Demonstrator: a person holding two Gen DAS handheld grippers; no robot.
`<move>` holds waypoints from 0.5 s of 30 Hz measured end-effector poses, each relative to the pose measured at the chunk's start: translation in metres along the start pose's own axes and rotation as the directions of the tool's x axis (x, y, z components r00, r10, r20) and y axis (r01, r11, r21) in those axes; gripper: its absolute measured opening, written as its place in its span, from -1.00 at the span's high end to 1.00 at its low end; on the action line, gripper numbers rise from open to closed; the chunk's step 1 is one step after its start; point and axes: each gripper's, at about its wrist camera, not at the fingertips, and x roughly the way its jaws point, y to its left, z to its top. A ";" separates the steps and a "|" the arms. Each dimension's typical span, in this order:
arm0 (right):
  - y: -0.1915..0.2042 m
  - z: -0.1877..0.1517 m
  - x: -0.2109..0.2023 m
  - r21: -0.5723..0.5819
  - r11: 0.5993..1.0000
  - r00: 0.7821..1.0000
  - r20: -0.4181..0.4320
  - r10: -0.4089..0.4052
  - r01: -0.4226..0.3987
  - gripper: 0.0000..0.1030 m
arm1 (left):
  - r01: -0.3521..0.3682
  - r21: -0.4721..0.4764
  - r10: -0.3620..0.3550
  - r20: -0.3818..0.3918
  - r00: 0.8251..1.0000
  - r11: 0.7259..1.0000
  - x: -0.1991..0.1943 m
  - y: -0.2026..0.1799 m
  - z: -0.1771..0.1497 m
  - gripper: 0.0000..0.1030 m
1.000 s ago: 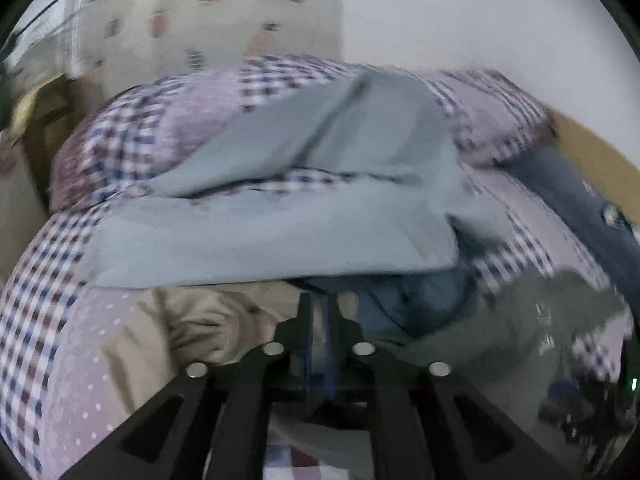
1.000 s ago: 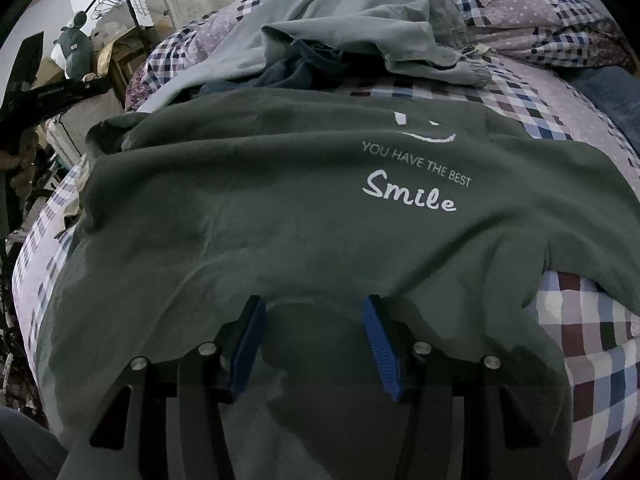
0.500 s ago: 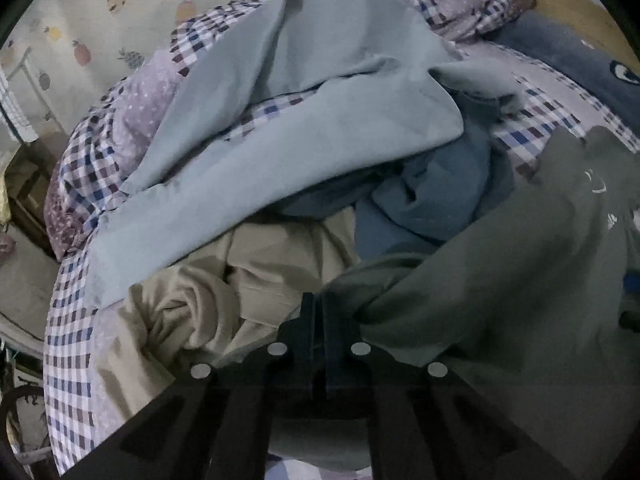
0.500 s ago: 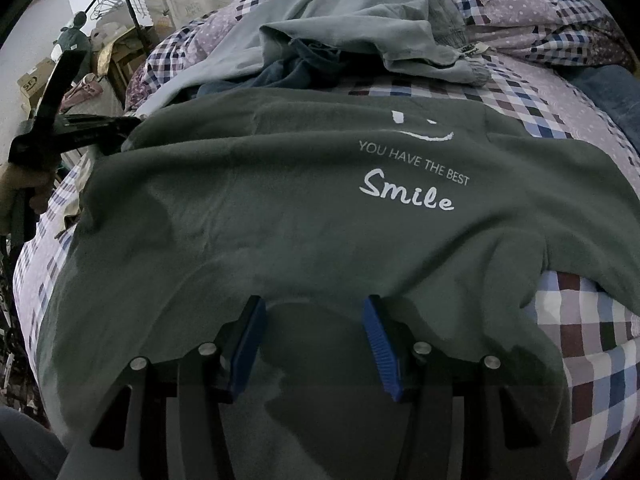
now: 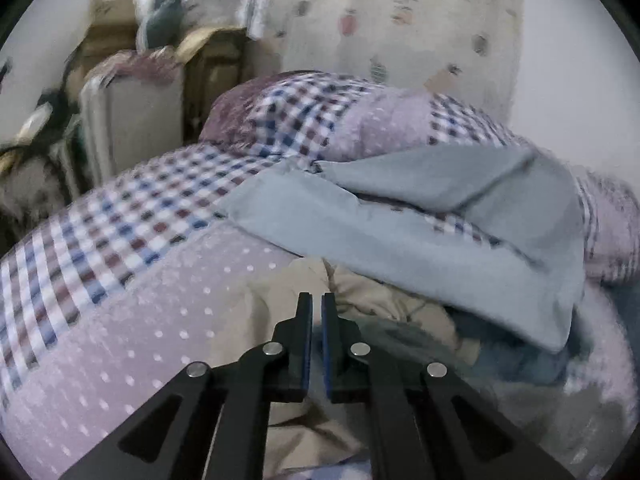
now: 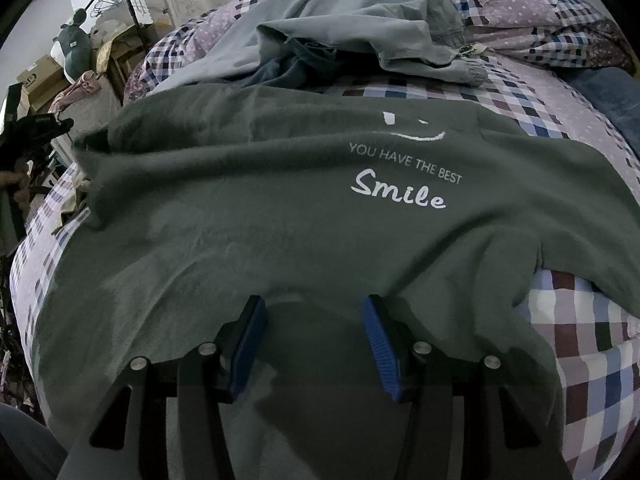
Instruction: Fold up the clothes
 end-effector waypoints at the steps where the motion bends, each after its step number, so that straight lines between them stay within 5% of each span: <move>1: 0.000 0.000 0.000 0.000 1.000 1.000 0.000 -0.001 0.001 -0.06 | 0.030 0.032 -0.031 0.014 0.999 0.999 -0.003 -0.005 0.000 0.49; 2: 0.000 0.001 0.001 0.001 1.000 1.000 0.000 -0.002 0.002 -0.06 | 0.070 0.062 -0.072 0.031 0.997 0.996 -0.008 -0.012 0.002 0.03; 4: 0.000 0.001 0.002 0.001 1.000 1.000 0.000 -0.005 0.005 -0.06 | 0.130 0.175 -0.142 0.056 0.988 0.976 -0.017 -0.034 0.000 -0.28; 8: 0.002 0.000 0.003 0.000 1.000 1.000 0.001 -0.010 0.010 -0.06 | 0.089 0.454 -0.093 -0.013 0.996 0.887 0.000 -0.088 -0.014 -0.29; 10: 0.003 0.000 0.003 -0.001 1.000 1.000 0.001 -0.012 0.012 -0.06 | 0.071 0.495 -0.029 -0.092 0.995 0.866 0.023 -0.101 -0.024 -0.29; 12: 0.003 0.000 0.004 -0.003 1.000 1.000 0.001 -0.013 0.013 -0.06 | 0.064 0.493 0.026 -0.173 0.985 0.868 0.048 -0.104 -0.030 -0.27; 15: 0.003 0.000 0.003 -0.004 1.000 1.000 0.001 -0.012 0.012 -0.06 | 0.043 0.463 0.074 -0.231 0.970 0.885 0.073 -0.099 -0.039 0.52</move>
